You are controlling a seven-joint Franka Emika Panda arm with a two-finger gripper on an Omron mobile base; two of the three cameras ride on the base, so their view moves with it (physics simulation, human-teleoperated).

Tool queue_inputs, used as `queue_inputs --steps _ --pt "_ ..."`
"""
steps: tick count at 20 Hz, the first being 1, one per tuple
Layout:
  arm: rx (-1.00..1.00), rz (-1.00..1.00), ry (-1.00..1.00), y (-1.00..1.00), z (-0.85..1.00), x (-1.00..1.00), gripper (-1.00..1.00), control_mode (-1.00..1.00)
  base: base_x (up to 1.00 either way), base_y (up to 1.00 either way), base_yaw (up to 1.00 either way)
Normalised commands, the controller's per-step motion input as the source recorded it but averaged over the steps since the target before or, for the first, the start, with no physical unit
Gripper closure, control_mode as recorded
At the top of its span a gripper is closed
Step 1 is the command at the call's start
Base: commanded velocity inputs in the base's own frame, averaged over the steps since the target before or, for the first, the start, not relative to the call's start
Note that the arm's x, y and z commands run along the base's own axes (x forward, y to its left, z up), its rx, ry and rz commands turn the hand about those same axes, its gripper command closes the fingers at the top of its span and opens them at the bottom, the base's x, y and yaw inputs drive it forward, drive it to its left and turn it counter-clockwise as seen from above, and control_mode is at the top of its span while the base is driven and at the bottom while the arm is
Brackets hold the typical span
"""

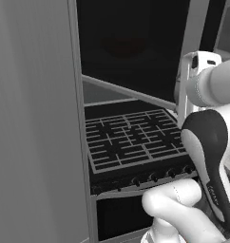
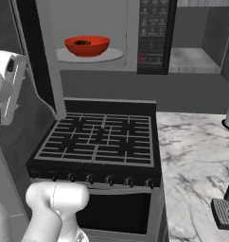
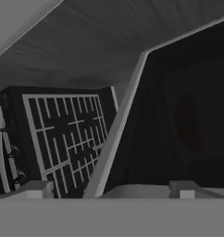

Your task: Pick the sweet potato from the sink and place it in the bowl. Then pick the bowl and place it in the microwave. Then close the microwave door and press the start button.

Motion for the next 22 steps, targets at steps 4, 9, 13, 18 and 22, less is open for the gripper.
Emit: queue_inputs --steps 4,9,13,18,22 --pt "0.06 -0.06 0.00 -0.55 0.22 0.67 -1.00 -1.00 0.00 0.00 0.00" --pt "0.01 -0.01 0.00 -0.50 0.14 0.75 -1.00 -1.00 0.00 0.00 0.00" --pt "0.00 0.00 0.00 -0.36 0.00 0.82 -1.00 -1.00 0.00 0.00 0.00" --pt "0.00 0.00 0.00 -0.20 0.00 0.94 -1.00 -1.00 0.00 0.00 0.00" --pt "0.00 0.00 0.00 -0.08 0.00 1.00 -1.00 -1.00 0.00 0.00 0.00"
